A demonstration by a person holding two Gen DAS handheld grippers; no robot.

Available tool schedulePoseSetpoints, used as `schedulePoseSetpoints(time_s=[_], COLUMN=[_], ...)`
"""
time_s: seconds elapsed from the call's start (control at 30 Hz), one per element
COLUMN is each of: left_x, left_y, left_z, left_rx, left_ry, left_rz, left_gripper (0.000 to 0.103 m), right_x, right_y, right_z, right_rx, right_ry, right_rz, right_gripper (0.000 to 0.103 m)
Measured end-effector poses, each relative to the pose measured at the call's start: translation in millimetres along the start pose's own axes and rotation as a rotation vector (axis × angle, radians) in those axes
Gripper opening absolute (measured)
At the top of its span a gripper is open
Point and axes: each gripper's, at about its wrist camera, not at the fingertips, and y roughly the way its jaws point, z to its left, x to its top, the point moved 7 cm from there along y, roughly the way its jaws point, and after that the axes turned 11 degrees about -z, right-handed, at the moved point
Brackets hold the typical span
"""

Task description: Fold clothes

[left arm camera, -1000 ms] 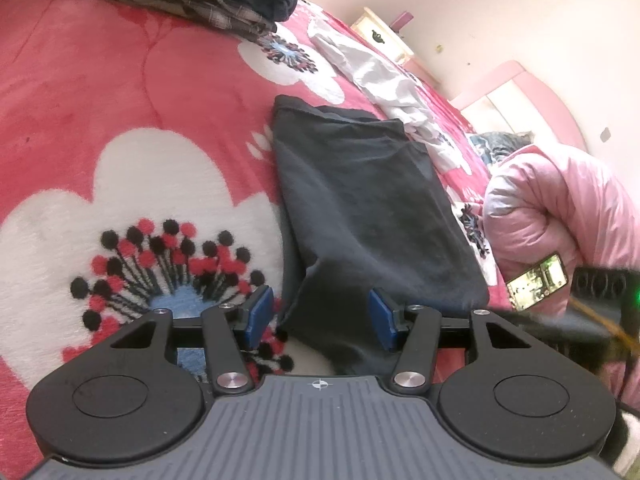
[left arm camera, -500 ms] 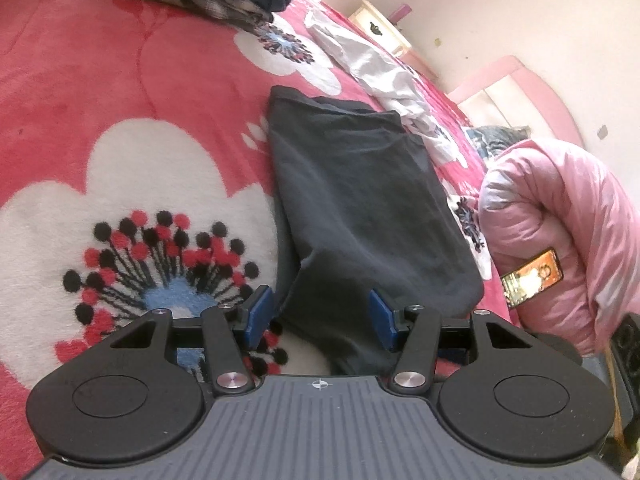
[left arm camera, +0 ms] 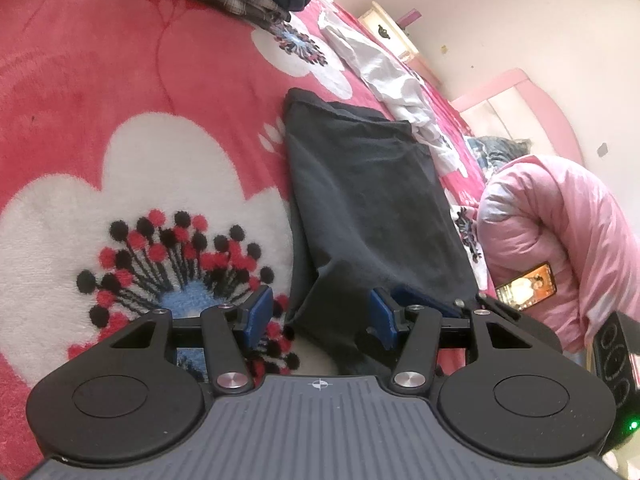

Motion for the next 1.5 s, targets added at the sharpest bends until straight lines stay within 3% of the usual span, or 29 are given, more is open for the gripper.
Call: schedulePoseSetpoints(time_s=[0.37,0.47,0.53,0.7,0.77,0.9,1.0,1.13,1.2,1.43,1.5], left_x=[-1.5,0.9,3.2,8.2,10.5,22.6,31.3,34.8,34.5,24.2,22.1], left_y=[-3.4,-3.7,-4.4,-5.1,-3.8,1.3,13.7,40.1,48.2,79.5,86.9], left_z=[-0.5,-3.1,-3.9,-2.8,-2.7,-10.6,-16.2,-18.6,-20.8,-24.1,-24.4], left_rx=[-0.043,-0.055,-0.06,-0.07,-0.072,-0.114,-0.173,-0.19,-0.188,-0.158,-0.155], left_ry=[0.009,0.019,0.021,0.01,0.003,-0.029,-0.087,-0.164,-0.173,-0.174,-0.185], left_rz=[0.015,0.014,0.009,-0.001,-0.004,-0.019,0.012,0.103,0.13,0.26,0.282], left_gripper=[0.053,0.053,0.053,0.053,0.053,0.053,0.053,0.053,0.053,0.05,0.045], right_x=[-10.3,-11.7,-10.7,-3.5,-2.6,2.1,4.1,-4.7,-10.3,-14.5,-14.3], right_y=[36.1,35.1,33.1,16.6,10.4,5.8,7.7,16.3,19.5,24.2,25.6], right_z=[4.2,2.9,-3.5,-39.6,-47.8,-39.3,-18.6,16.1,25.2,35.5,37.0], right_rx=[-0.045,-0.065,-0.095,-0.136,-0.175,-0.231,-0.288,-0.343,-0.359,-0.378,-0.377], right_ry=[-0.079,-0.066,-0.032,0.261,0.287,0.161,-0.067,-0.43,-0.541,-0.682,-0.698], right_rz=[0.119,0.127,0.118,0.052,0.028,-0.004,-0.03,-0.037,-0.024,-0.016,-0.021], right_gripper=[0.05,0.034,0.011,0.007,0.007,0.007,0.007,0.007,0.007,0.007,0.007])
